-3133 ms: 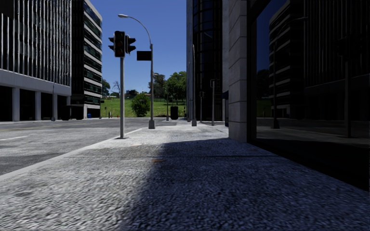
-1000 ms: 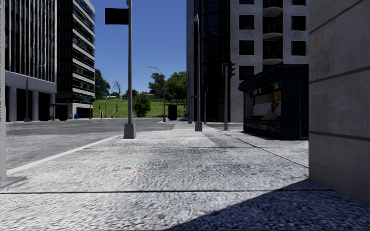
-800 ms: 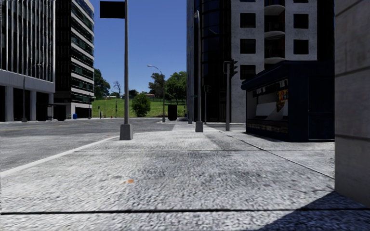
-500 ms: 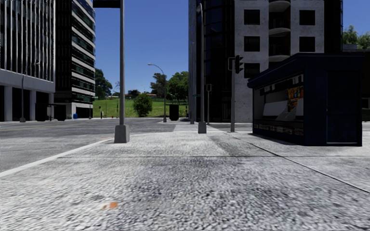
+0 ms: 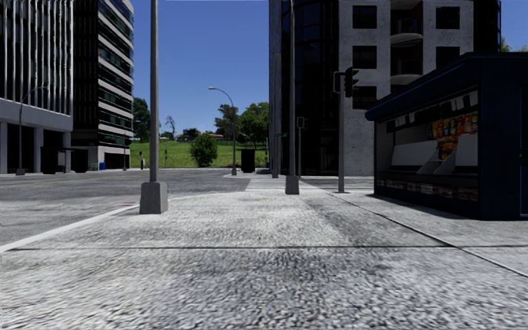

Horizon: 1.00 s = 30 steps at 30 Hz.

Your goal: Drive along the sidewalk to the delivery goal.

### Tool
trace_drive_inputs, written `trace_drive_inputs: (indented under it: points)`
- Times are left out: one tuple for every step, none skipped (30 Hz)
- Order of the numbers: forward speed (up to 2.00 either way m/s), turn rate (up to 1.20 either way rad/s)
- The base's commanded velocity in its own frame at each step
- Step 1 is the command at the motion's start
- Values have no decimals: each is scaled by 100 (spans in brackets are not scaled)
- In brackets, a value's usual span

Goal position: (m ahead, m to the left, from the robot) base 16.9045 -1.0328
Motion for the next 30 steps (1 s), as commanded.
trace_drive_inputs:
  points:
    - [200,0]
    - [200,0]
    - [200,0]
    - [200,0]
    - [200,0]
    - [200,0]
    - [200,0]
    - [200,0]
    - [200,0]
    - [200,0]
    - [200,0]
    - [200,0]
    - [200,0]
    - [200,0]
    - [200,0]
    - [200,0]
    - [200,0]
    - [200,0]
    - [200,0]
    - [200,0]
    - [200,0]
    - [200,0]
    - [200,0]
    - [200,0]
    - [200,0]
    - [200,0]
    - [200,0]
    - [200,0]
    - [200,0]
    - [200,0]
